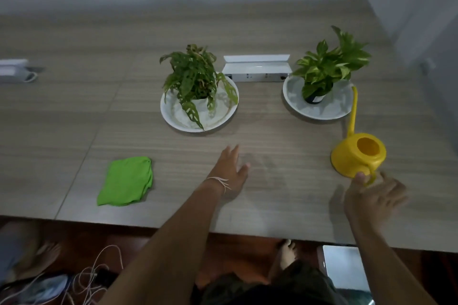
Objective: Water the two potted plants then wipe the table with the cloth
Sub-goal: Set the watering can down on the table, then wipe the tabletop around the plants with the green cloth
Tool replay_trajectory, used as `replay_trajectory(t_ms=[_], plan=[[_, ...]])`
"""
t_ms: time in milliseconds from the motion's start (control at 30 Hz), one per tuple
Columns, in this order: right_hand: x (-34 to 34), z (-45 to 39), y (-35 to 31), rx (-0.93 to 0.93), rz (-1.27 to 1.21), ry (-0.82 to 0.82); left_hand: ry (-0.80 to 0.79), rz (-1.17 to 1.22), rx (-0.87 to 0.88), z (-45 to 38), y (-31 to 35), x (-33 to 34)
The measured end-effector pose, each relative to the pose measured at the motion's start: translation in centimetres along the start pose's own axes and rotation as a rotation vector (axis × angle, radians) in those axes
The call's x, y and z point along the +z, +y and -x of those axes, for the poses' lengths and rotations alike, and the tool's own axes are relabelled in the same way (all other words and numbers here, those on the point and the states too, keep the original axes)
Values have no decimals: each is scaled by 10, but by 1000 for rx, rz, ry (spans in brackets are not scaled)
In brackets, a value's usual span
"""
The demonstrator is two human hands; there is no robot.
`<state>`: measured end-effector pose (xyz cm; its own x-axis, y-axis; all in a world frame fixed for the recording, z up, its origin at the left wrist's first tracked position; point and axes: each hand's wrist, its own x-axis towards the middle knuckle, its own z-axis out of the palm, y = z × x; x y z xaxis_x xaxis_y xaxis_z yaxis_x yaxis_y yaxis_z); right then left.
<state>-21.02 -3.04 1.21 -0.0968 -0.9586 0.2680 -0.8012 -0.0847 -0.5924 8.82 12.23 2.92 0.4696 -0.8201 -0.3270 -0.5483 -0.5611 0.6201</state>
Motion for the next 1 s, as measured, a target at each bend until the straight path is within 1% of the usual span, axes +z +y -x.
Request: replay_trajectory(t_ms=[33,100,200,300,333,400,433,467,533,600,733,833,933,1000], plan=[[0,15,-15,-49,-23,20,0,-6,11,5,-6,-6],[9,50,-47,-212,-83,-29,-7,-7,23,15,-22,-19],[41,99,-94,-465,-142,-221,33,-28,59,28,-60,-40],[82,120,-122,-597,-74,-375,107,-77,85,39,-113,-71],[94,123,-126,-616,-45,-406,163,-101,74,44,-133,-82],[110,125,-129,-588,-7,-444,340,-146,35,54,-180,-106],[116,123,-129,-562,12,-450,430,-172,-5,60,-208,-116],[121,122,-126,-544,35,-440,483,-207,-57,67,-235,-125],[129,117,-116,-534,66,-383,483,-299,-131,78,-281,-131],[135,109,-109,-524,63,-336,439,-375,-135,77,-309,-126],[145,89,-106,-540,71,-308,444,-405,-91,53,-311,-123],[151,81,-107,-503,95,-325,445,-465,-42,41,-304,-114],[156,81,-107,-502,103,-347,428,-494,36,31,-271,-90],[157,80,-106,-494,104,-356,385,-498,141,18,-235,-65]])
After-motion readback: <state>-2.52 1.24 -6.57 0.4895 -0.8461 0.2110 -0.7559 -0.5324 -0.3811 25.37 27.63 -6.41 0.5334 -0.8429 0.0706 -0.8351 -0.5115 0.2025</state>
